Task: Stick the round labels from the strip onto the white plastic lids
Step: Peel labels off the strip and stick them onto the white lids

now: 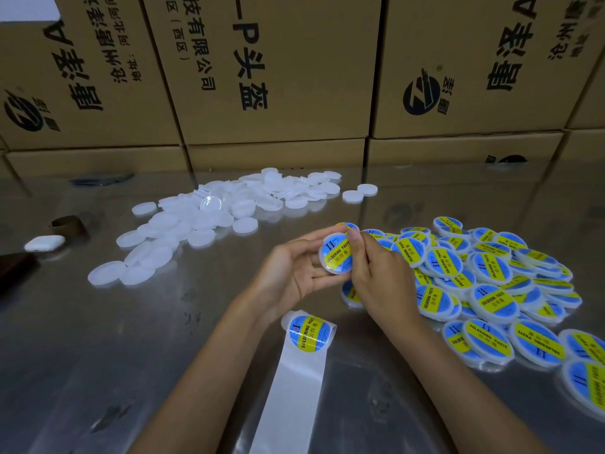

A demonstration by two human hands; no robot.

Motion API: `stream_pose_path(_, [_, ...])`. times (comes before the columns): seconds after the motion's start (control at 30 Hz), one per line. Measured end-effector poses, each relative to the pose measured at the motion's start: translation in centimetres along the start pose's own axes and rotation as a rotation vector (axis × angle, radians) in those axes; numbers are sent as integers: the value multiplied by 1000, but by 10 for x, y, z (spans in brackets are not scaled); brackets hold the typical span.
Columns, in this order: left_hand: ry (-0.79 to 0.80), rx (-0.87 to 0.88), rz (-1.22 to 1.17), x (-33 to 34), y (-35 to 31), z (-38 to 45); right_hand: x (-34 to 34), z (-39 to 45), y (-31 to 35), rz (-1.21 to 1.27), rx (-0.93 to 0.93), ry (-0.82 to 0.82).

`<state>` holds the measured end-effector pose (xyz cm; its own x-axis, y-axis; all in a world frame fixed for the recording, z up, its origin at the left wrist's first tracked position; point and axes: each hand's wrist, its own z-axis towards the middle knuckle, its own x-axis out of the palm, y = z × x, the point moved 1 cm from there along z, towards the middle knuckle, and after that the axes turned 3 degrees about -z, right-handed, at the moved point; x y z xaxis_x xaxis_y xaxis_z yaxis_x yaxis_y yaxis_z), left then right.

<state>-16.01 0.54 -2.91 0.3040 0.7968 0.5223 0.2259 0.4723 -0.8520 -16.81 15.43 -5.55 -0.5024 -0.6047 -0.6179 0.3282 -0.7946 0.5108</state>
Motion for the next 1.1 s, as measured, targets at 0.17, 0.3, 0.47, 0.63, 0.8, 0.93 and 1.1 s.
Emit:
stream_pose_path(0.17, [15,-7,28,2,3,1,2,-2,0,-84,49,94])
stream_pose_path(0.3, [12,1,32,0,2,2,2,-2,0,-55,24,42])
stream_pose_path(0.47, [4,4,-4,-1,2,1,2,1,3,-25,30,64])
stream_pose_path(0.63, [-69,40,-94,-6,-1,3,1,0,2,91,15,144])
stream_pose_path(0.8, [-109,67,-59,-9,-3,2,0,-4,4,118,7,252])
stream_pose_path(0.93, [-111,86,-55,-8,-1,2,0,-4,5,119,35,245])
stream_pose_path(1.1, [-88,99,-53,-8,-3,2,2,-3,6,287,34,172])
